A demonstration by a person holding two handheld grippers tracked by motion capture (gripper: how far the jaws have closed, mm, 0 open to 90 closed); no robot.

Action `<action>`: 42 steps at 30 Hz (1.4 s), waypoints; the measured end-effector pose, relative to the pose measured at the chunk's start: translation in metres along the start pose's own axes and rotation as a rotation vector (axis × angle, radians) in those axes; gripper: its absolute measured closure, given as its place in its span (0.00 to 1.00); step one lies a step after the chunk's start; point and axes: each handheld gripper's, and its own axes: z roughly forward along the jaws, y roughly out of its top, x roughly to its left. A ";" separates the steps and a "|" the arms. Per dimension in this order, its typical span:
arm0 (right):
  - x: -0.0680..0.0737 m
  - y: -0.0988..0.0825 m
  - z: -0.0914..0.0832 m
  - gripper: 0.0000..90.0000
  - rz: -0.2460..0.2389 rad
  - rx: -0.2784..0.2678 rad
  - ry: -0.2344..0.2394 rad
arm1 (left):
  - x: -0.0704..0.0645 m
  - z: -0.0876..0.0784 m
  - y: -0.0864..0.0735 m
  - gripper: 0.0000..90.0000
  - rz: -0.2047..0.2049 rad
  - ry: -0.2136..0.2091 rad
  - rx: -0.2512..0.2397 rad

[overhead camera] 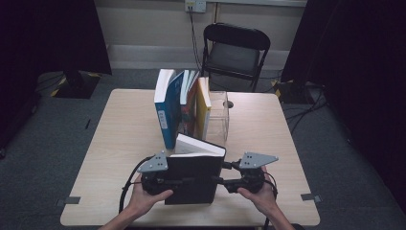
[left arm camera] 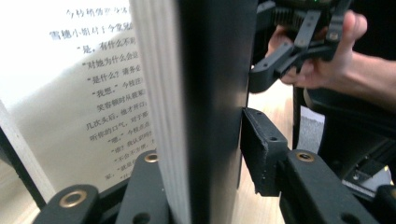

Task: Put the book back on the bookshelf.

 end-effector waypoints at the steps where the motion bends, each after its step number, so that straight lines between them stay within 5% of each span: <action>1: 0.001 0.001 -0.001 0.50 0.001 0.002 0.025 | 0.000 -0.002 -0.002 0.69 -0.016 0.012 0.006; 3: 0.004 0.003 0.000 0.50 -0.008 0.005 0.049 | 0.001 -0.006 -0.006 0.61 -0.060 0.040 0.027; 6: 0.010 0.008 0.005 0.49 -0.033 0.019 0.094 | -0.001 -0.011 -0.012 0.59 -0.045 0.036 0.027; 14: 0.022 0.017 0.030 0.45 -0.082 0.058 0.100 | -0.007 -0.015 -0.016 0.56 -0.014 0.078 0.045; 20: 0.022 0.018 0.032 0.45 -0.086 0.060 0.111 | 0.000 -0.029 -0.024 0.47 -0.060 0.121 0.067; 23: 0.024 0.018 0.035 0.42 -0.087 0.067 0.108 | 0.005 -0.034 -0.028 0.42 -0.078 0.129 0.078; 28: 0.026 0.020 0.038 0.57 -0.104 0.078 0.087 | 0.011 -0.030 -0.031 0.43 -0.074 0.206 0.097; 30: 0.030 0.020 0.038 0.58 -0.129 0.085 0.074 | 0.018 -0.029 -0.032 0.37 -0.120 0.179 0.093; 36: 0.029 0.021 0.035 0.58 -0.124 0.100 0.053 | 0.021 -0.027 -0.034 0.36 -0.110 0.224 0.113; 42: 0.022 0.014 0.020 0.59 -0.094 0.085 0.007 | 0.036 -0.028 -0.041 0.38 -0.214 0.280 0.194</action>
